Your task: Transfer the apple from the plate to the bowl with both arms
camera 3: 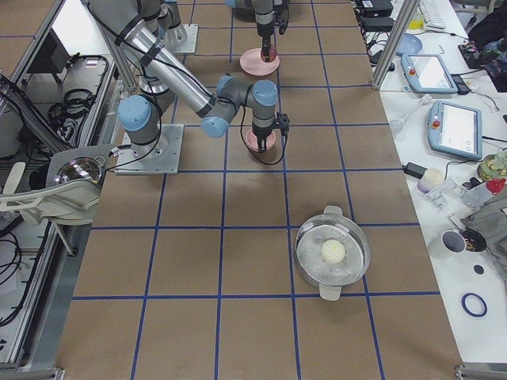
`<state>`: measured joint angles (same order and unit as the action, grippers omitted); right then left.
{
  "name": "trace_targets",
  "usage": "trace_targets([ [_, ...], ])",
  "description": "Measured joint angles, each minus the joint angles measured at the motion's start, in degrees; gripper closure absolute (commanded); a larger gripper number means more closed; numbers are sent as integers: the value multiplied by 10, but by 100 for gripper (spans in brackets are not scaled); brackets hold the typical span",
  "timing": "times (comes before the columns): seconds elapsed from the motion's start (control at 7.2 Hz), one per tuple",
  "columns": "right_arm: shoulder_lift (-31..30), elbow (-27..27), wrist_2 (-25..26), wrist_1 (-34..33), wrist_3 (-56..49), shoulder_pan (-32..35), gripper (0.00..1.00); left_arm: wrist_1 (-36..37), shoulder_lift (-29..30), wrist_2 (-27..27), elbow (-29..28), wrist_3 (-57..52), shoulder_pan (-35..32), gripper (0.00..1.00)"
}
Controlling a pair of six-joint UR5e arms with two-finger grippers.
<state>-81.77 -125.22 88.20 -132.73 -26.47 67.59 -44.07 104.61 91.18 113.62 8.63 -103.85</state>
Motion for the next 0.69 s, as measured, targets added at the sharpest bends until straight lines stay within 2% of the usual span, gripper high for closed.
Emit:
trace_targets([
  [0.42, -2, 23, -7, 11, 47, 20, 100, 0, -2, -1, -7, 0, 2, 75],
  [0.69, 3, 48, -40, 31, 150, 96, 100, -4, -1, -1, -12, -3, 2, 75],
])
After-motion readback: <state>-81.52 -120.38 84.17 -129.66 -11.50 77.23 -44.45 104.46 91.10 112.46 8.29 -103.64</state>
